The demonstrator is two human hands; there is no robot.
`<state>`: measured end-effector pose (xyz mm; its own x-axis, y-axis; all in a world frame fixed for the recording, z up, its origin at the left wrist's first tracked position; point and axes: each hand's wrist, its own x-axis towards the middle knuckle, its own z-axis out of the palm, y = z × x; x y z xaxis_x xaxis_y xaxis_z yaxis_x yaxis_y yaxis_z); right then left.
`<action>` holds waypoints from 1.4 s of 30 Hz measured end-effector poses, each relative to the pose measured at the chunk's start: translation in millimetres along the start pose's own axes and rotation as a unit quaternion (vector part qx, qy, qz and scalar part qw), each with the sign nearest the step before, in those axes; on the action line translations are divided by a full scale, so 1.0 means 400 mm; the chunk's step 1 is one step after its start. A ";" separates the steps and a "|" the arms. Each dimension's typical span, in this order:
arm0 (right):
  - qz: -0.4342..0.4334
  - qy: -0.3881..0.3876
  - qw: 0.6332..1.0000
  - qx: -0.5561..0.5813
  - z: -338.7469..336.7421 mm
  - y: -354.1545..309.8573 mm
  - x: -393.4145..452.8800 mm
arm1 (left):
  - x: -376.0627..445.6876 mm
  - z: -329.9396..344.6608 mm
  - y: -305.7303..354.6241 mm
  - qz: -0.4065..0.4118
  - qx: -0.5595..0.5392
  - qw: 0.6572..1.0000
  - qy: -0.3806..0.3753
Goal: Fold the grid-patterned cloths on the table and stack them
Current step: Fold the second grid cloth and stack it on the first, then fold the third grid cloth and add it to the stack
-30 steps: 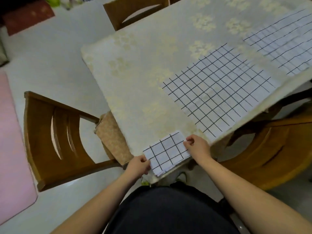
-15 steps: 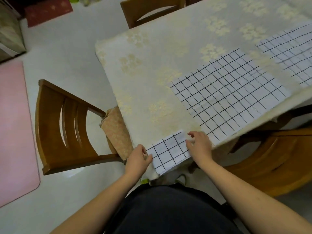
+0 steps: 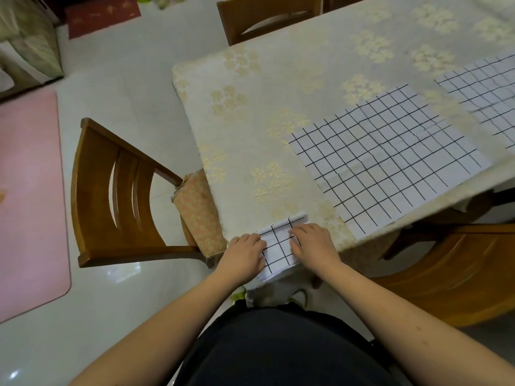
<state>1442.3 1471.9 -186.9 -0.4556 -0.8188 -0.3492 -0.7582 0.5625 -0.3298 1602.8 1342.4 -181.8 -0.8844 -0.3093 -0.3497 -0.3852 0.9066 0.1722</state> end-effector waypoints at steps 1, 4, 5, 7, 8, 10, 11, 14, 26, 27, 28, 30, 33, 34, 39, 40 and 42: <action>0.000 0.005 1.000 0.008 -0.004 -0.001 0.001 | 0.001 -0.008 0.001 -0.010 -0.013 1.000 0.004; -0.008 0.019 1.000 0.017 -0.019 -0.006 0.007 | 0.001 -0.029 -0.006 -0.034 -0.038 0.998 0.031; -0.009 0.021 1.000 0.018 -0.028 -0.011 0.010 | -0.001 -0.040 -0.011 -0.045 -0.044 0.997 0.037; -0.012 0.025 1.000 0.014 -0.044 -0.026 0.018 | -0.011 -0.064 -0.026 -0.076 -0.053 0.994 0.052; -0.014 0.027 0.999 0.009 -0.053 -0.036 0.021 | -0.019 -0.076 -0.034 -0.090 -0.055 0.992 0.062; -0.015 0.034 0.999 0.003 -0.069 -0.064 0.028 | -0.037 -0.102 -0.051 -0.124 -0.059 0.988 0.075; -0.016 0.036 0.999 0.002 -0.075 -0.082 0.033 | -0.047 -0.115 -0.060 -0.142 -0.059 0.985 0.078; -0.025 0.040 0.999 -0.003 -0.086 -0.142 0.049 | -0.085 -0.157 -0.088 -0.180 -0.064 0.978 0.087; -0.069 0.003 0.997 -0.035 -0.031 -0.448 0.033 | -0.315 -0.134 -0.304 -0.217 -0.102 0.966 0.091; -0.071 0.008 0.997 -0.033 -0.025 -0.488 0.034 | -0.344 -0.135 -0.334 -0.219 -0.106 0.965 0.099; -0.072 0.013 0.997 -0.031 -0.019 -0.531 0.035 | -0.376 -0.138 -0.365 -0.222 -0.109 0.962 0.111; -0.076 0.020 0.996 -0.027 -0.004 -0.628 0.035 | -0.447 -0.148 -0.429 -0.236 -0.111 0.956 0.138; -0.080 0.028 0.996 -0.039 0.024 -0.785 0.038 | -0.552 -0.154 -0.532 -0.261 -0.110 0.945 0.161; -0.085 0.033 0.995 -0.044 0.033 -0.836 0.039 | -0.586 -0.155 -0.563 -0.268 -0.111 0.943 0.166; -0.147 0.038 0.988 -0.023 0.068 -1.042 0.018 | -0.747 -0.144 -0.697 -0.301 -0.117 0.932 0.166; -0.155 0.034 0.987 -0.023 0.074 -1.070 0.015 | -0.775 -0.137 -0.720 -0.303 -0.122 0.930 0.167; -0.168 0.034 0.985 -0.026 0.087 -1.112 0.014 | -0.818 -0.121 -0.755 -0.306 -0.130 0.928 0.171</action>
<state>1793.2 1221.0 -72.7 -0.2038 -0.9644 -0.1687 -0.8931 0.2537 -0.3715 1995.6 1156.0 -74.7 -0.4947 -0.8560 -0.1497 -0.8533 0.4459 0.2702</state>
